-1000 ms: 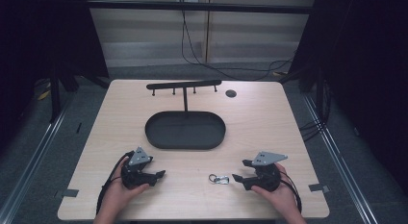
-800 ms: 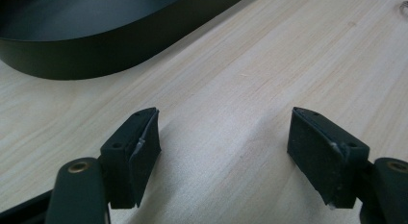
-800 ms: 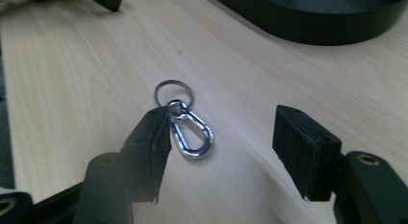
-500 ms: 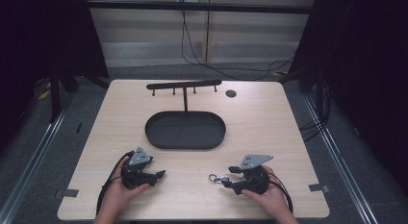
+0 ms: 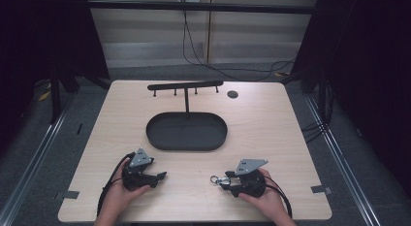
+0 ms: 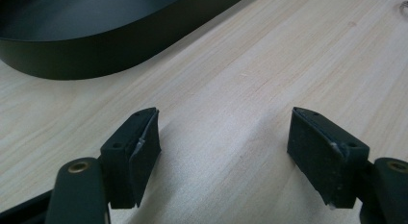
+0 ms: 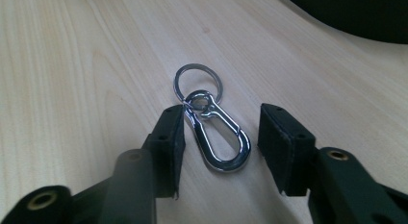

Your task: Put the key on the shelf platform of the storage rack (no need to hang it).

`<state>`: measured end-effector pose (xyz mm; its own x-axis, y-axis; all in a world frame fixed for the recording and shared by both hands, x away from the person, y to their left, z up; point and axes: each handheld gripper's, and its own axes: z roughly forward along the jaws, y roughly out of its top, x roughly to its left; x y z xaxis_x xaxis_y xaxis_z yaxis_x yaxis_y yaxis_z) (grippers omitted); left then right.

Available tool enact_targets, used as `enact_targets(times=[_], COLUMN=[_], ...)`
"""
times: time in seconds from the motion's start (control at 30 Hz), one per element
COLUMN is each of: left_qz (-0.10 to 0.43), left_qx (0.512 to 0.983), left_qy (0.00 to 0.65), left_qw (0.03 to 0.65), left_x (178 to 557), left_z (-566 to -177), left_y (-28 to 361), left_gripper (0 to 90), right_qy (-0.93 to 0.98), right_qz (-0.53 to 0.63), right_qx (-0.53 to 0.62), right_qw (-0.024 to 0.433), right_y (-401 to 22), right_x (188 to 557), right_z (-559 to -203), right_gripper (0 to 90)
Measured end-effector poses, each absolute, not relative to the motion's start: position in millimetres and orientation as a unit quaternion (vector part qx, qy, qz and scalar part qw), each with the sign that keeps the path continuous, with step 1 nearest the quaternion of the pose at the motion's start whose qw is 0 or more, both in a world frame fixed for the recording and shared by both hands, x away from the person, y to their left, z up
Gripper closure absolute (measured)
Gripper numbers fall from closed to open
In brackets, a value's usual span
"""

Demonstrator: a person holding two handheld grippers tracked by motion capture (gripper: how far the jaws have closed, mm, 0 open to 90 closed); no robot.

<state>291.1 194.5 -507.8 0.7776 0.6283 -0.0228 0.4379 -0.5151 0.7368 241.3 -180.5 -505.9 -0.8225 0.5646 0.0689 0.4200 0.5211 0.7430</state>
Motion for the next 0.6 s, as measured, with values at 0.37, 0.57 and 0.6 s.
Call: enact_targets(times=[0.37,0.57,0.6], left_qz=[0.124,0.124,0.124], left_qx=[0.861,0.861,0.861], left_qy=[0.309,0.309,0.309], left_qw=[0.383,0.383,0.383], left_x=[291.1,291.1,291.1], left_z=[-507.8,-507.8,-507.8], left_y=[194.4,194.5,194.5], left_gripper=[26.7,26.8,26.7], right_qy=[0.866,0.866,0.867], right_qz=[0.398,0.392,0.388], right_qx=[0.287,0.290,0.293], right_qw=[0.101,0.107,0.107], right_y=[-178.0,-176.6,-176.6], right_x=[237.7,237.9,238.8], right_z=[-505.9,-504.9,-504.1], right_gripper=[68.7,68.9,69.0])
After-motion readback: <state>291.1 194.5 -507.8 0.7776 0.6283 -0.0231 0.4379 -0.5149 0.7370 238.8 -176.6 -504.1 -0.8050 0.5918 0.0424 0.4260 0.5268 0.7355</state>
